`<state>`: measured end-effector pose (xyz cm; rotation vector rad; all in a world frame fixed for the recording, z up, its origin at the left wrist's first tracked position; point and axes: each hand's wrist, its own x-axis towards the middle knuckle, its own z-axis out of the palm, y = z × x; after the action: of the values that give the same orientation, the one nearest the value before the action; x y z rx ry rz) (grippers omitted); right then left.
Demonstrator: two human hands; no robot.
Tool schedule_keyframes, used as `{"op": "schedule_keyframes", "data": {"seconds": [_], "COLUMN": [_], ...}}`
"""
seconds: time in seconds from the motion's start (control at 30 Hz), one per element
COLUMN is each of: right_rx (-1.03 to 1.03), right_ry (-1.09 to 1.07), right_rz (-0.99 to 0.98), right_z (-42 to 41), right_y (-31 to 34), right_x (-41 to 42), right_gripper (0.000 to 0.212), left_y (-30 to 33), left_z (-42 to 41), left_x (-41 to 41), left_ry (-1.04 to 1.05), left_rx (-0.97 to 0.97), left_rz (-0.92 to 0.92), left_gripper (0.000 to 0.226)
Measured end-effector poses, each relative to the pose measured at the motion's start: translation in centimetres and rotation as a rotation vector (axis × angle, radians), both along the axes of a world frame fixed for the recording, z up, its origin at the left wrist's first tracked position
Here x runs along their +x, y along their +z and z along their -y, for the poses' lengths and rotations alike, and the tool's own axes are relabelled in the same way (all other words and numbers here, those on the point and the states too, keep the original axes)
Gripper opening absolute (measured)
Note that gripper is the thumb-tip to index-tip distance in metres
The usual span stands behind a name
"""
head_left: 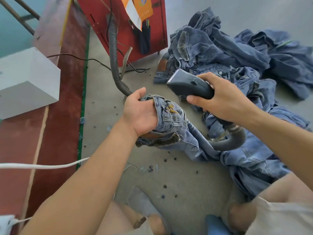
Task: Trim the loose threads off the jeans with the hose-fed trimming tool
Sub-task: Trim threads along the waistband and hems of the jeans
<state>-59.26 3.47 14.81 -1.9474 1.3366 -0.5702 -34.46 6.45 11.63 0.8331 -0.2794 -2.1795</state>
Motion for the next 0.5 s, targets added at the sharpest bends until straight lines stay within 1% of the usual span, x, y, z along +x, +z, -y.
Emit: {"op": "schedule_keyframes", "data": {"seconds": [0.07,0.17,0.2,0.23,0.3,0.33,0.37,0.4,0.43,0.5], "right_rx": [0.021,-0.039,-0.033,-0.013,0.013,0.01,0.005,-0.002,-0.008,-0.013], "right_ry": [-0.014,0.144,0.228,0.31,0.436,0.474,0.495,0.502,0.492,0.443], "right_rz": [-0.088,-0.245,-0.297,-0.36,-0.523,-0.589,-0.61,-0.593,-0.565,-0.495], "right_z": [0.7,1.5,1.4,1.2,0.2,-0.3,-0.7,-0.8,-0.7,-0.3], "right_y": [-0.2,0.4,0.5,0.3,-1.0,-1.8,-2.4,-2.7,-2.8,-2.4], "right_x": [-0.5,-2.2,-2.8,-3.3,-3.6,-3.5,-3.3,-3.2,-3.0,-2.9], "right_gripper": [0.034,0.026,0.025,0.027,0.032,0.033,0.034,0.033,0.033,0.033], "left_y": [0.3,1.0,1.1,1.1,0.8,0.4,-0.2,-0.7,-1.1,-1.6], "left_z": [0.3,0.7,0.9,1.1,1.3,1.5,1.6,1.8,2.0,1.9], "left_x": [0.1,0.8,1.0,1.1,0.9,0.8,0.8,1.2,1.9,3.3], "left_ry": [0.007,0.03,0.044,0.051,0.052,0.041,0.022,-0.02,-0.106,-0.347], "left_rx": [0.003,0.028,0.034,0.037,0.039,0.038,0.014,-0.056,-0.162,-0.38], "left_rz": [0.014,0.04,0.074,0.138,0.34,0.458,0.592,0.772,0.985,1.37], "left_gripper": [0.088,0.088,0.082,0.069,0.038,0.031,0.029,0.028,0.026,0.022]}}
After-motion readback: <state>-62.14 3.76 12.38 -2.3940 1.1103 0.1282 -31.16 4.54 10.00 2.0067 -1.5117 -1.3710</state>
